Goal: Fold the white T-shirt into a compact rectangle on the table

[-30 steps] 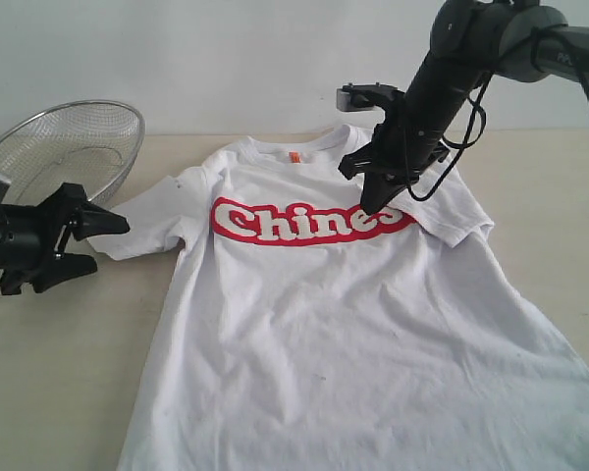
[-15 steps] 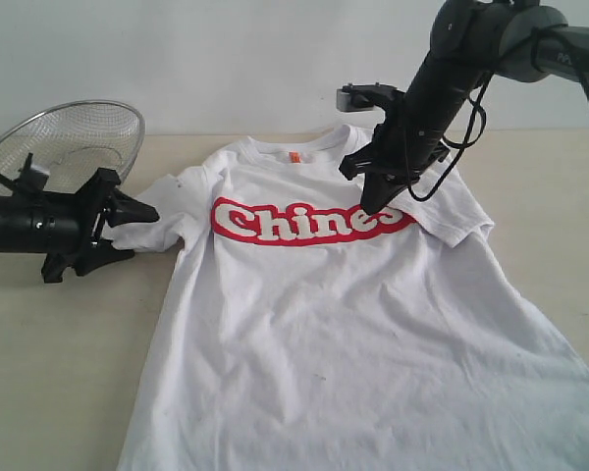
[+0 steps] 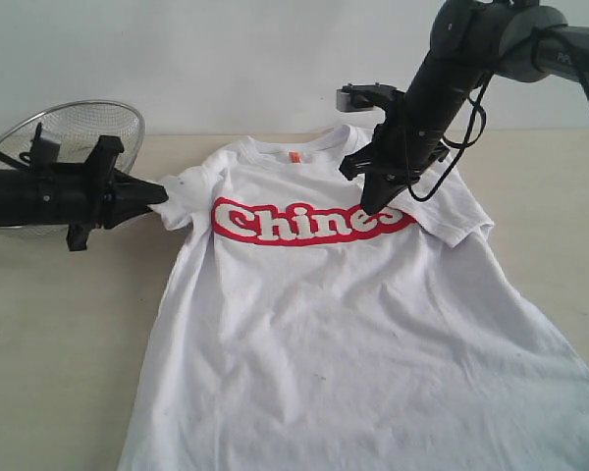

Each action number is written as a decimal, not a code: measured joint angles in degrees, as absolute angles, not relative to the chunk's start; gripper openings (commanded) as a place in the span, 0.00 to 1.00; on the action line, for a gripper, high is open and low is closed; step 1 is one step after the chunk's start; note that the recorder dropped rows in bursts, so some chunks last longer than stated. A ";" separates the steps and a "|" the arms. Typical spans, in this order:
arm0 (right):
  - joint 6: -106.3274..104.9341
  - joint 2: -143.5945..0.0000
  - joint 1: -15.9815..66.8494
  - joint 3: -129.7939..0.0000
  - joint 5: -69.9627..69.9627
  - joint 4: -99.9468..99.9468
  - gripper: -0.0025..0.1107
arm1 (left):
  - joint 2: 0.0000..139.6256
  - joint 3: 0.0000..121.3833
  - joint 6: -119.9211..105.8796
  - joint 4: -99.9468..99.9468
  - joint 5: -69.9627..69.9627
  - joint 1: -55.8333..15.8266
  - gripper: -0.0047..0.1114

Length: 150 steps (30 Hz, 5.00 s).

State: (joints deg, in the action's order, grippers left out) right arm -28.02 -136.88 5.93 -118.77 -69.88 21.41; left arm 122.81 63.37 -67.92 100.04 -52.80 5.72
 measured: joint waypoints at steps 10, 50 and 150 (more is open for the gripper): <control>-28.02 -136.88 5.93 -118.77 -69.88 21.41 0.02 | 122.90 72.43 -56.63 82.60 -45.52 -3.48 0.08; -28.25 -136.88 5.93 -118.77 -69.88 21.41 0.02 | 125.46 85.21 -42.65 54.65 -46.87 -16.71 0.68; -20.12 -141.66 11.14 -118.72 -46.06 27.78 0.57 | 123.26 79.26 -42.74 53.48 -39.68 -9.76 0.08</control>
